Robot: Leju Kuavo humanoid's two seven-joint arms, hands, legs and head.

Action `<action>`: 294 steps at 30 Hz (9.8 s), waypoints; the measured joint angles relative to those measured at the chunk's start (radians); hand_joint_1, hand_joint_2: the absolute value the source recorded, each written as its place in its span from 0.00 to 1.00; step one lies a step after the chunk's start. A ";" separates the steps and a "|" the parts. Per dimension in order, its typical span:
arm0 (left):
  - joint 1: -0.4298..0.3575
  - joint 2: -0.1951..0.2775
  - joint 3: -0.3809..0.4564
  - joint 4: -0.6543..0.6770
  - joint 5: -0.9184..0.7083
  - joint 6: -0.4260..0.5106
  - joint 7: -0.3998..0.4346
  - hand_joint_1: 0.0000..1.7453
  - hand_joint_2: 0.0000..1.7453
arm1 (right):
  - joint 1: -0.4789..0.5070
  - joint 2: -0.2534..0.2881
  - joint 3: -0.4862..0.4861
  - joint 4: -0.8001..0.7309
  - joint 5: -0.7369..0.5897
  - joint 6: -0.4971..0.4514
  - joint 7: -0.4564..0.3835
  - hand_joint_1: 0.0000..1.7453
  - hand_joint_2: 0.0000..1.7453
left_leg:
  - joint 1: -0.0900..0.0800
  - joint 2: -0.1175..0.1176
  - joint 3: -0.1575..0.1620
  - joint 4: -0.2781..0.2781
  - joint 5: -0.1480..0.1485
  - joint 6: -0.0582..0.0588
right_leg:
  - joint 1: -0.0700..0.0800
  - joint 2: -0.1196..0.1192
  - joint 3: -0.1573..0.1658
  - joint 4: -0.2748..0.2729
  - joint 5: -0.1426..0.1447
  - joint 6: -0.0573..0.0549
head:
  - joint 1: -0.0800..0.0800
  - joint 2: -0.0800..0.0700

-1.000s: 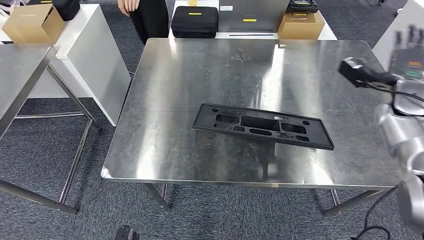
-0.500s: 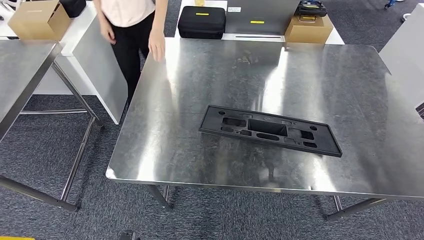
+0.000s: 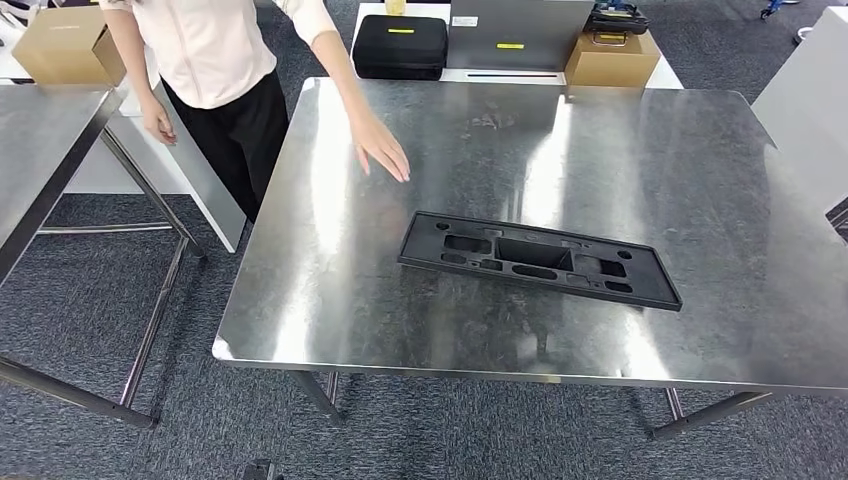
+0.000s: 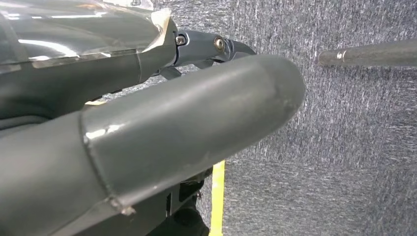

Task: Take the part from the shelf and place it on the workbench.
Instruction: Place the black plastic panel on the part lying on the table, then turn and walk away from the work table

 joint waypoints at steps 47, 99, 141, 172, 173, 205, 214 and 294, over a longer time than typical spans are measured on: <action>-0.027 -0.003 -0.009 0.001 -0.085 0.061 0.076 0.00 0.00 | -0.014 0.727 -0.440 0.405 0.144 -0.001 0.057 0.00 0.00 | 0.002 0.013 0.008 -0.001 -0.005 -0.002 | 0.001 0.012 0.004 0.000 -0.004 -0.001 | 0.000 0.000; -0.023 0.155 -0.086 0.010 -0.172 0.052 0.019 0.00 0.00 | -0.043 0.853 -0.188 0.748 0.237 0.449 0.091 0.00 0.00 | 0.025 0.042 0.135 -0.037 -0.072 -0.035 | 0.003 0.000 0.007 -0.005 0.027 -0.023 | 0.011 0.000; -0.014 0.137 -0.103 0.012 -0.168 0.073 0.004 0.00 0.00 | -0.039 0.838 -0.088 0.750 0.229 0.480 0.087 0.00 0.00 | 0.027 0.049 0.058 -0.046 0.006 -0.019 | 0.002 0.005 0.071 0.058 -0.089 -0.003 | 0.020 0.000; -0.020 0.141 -0.106 0.014 -0.182 0.069 0.011 0.00 0.00 | -0.035 0.839 -0.089 0.752 0.190 0.487 0.080 0.00 0.00 | 0.031 0.112 0.080 -0.055 -0.004 -0.026 | -0.003 -0.029 0.042 0.031 -0.047 -0.003 | 0.020 0.000; -0.021 0.141 -0.106 0.014 -0.182 0.069 0.011 0.00 0.00 | -0.036 0.839 -0.090 0.752 0.189 0.487 0.079 0.00 0.00 | 0.029 0.119 0.079 -0.049 -0.007 -0.032 | -0.001 -0.040 0.061 -0.008 -0.035 -0.008 | 0.019 0.000; -0.034 0.153 -0.107 0.013 -0.192 0.059 0.035 0.00 0.00 | -0.039 0.850 -0.091 0.753 0.182 0.486 0.096 0.00 0.00 | 0.012 0.032 0.065 -0.025 -0.018 -0.017 | -0.004 0.067 0.017 -0.023 0.021 -0.023 | 0.015 0.000; -0.037 0.152 -0.107 0.011 -0.194 0.055 0.035 0.00 0.00 | -0.032 0.849 -0.091 0.753 0.179 0.486 0.096 0.00 0.00 | 0.027 0.122 0.063 -0.047 0.000 -0.003 | -0.004 0.014 -0.079 0.224 -0.100 -0.007 | 0.026 0.000; -0.027 0.156 -0.121 0.011 -0.187 0.054 0.041 0.00 0.00 | -0.035 0.847 -0.102 0.755 0.185 0.504 0.096 0.00 0.00 | 0.041 -0.021 0.060 0.035 -0.044 -0.044 | 0.018 0.105 0.053 -0.007 -0.016 -0.067 | 0.016 0.000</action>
